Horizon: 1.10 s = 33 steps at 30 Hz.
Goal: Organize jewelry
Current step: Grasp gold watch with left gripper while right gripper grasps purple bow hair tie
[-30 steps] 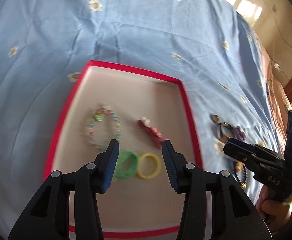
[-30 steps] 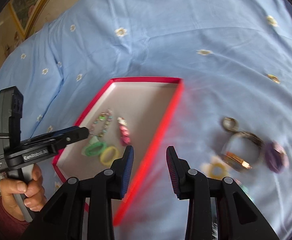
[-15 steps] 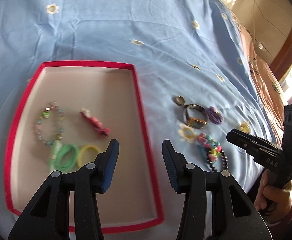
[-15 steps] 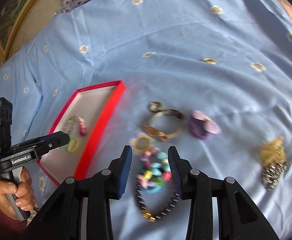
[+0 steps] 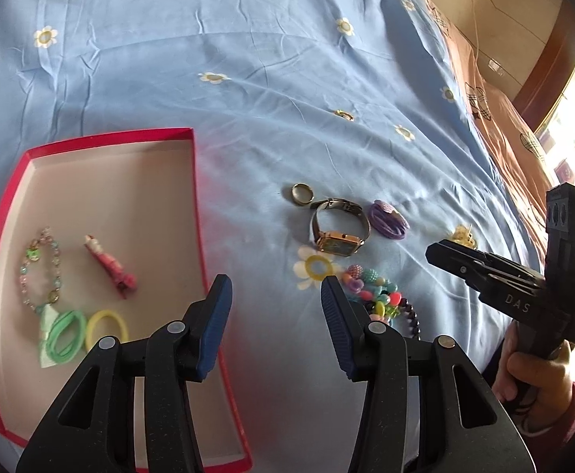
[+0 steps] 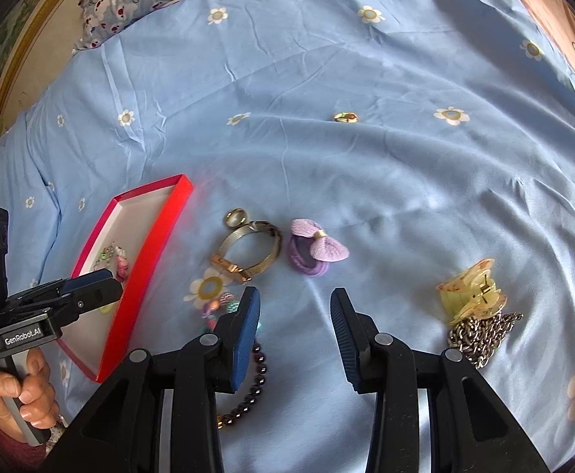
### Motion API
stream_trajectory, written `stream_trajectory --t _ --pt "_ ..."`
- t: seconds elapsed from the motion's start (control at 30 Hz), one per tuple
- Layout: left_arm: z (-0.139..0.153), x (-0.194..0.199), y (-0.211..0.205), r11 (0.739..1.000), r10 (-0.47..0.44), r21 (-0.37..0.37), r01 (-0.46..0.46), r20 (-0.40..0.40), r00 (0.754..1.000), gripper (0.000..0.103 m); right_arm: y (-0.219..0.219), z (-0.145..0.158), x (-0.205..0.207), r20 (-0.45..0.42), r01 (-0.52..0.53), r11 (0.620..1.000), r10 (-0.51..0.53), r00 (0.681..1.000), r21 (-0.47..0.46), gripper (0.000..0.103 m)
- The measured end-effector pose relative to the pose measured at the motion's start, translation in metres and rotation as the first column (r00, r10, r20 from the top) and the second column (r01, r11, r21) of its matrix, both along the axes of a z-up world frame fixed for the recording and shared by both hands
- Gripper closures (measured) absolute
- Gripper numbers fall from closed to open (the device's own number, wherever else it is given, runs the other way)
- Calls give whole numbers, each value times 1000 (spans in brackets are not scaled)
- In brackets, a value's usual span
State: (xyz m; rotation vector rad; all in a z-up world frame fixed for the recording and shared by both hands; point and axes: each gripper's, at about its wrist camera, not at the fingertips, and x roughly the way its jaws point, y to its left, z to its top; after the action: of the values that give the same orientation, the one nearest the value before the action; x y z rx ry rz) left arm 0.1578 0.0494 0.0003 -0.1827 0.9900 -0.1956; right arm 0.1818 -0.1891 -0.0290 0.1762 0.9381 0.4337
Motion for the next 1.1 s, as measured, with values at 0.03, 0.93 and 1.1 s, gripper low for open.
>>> stream_trajectory --t 0.03,0.93,1.1 --pt "-1 2 -1 1000 -1 -3 1 -2 1000 57 -1 -1 2 1 2 1000 -2 1000 -2 64" --pt "-49 97 -49 996 -89 -23 87 -139 986 64 2 -28 56 -34 2 998 -4 999 -64 84" --pt "-52 99 -58 992 -126 13 129 -131 983 100 -2 -28 56 -31 8 999 -10 999 -53 90"
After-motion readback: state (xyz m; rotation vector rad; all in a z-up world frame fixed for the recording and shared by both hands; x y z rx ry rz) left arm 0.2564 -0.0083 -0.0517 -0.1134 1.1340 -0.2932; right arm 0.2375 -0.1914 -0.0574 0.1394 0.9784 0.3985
